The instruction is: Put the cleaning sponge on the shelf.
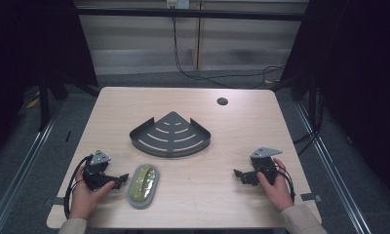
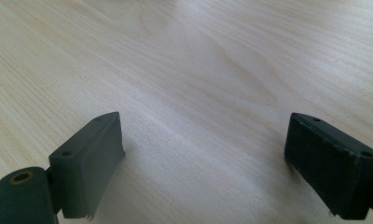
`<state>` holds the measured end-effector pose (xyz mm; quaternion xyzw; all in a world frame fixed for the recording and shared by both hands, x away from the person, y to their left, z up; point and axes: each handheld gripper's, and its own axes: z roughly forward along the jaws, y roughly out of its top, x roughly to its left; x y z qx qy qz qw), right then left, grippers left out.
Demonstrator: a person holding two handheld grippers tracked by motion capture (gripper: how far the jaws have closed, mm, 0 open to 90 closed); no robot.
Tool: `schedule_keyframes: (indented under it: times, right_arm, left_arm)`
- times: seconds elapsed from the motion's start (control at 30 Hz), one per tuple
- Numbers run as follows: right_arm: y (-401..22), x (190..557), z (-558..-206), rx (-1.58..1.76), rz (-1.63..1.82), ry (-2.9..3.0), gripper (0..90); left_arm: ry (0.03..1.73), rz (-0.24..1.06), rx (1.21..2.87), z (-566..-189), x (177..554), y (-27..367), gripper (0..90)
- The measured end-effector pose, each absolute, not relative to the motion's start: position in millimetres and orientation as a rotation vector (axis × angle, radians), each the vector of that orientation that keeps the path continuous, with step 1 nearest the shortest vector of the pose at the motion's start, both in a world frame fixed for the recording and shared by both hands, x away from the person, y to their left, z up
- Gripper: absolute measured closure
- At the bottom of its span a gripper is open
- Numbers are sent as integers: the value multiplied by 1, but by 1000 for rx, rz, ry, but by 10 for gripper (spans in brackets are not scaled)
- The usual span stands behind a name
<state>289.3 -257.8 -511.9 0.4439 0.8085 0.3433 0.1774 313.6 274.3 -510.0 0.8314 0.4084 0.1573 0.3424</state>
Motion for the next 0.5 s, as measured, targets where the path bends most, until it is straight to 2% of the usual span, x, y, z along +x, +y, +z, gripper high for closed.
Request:
schedule_keyframes:
  times: [0.13,0.17,0.27,0.3,0.37,0.5]
  right_arm:
    - [-258,289,-512,1257,972,2288,112]
    - [-258,289,-512,1257,971,2288,112]
    - [-258,290,-512,1251,973,2288,112]
    - [-258,289,-512,1257,972,2288,112]
    - [-258,289,-512,1257,972,2288,111]
    - [-258,290,-512,1252,972,2288,111]
  left_arm:
    - [1106,378,2209,-505,316,273,2]
    - [1190,369,2240,-499,318,271,20]
    - [1243,359,2257,-493,319,271,191]
    - [1304,303,2263,-487,322,272,221]
    - [1340,287,2288,-479,325,270,194]
    - [1345,232,2321,-455,328,263,198]
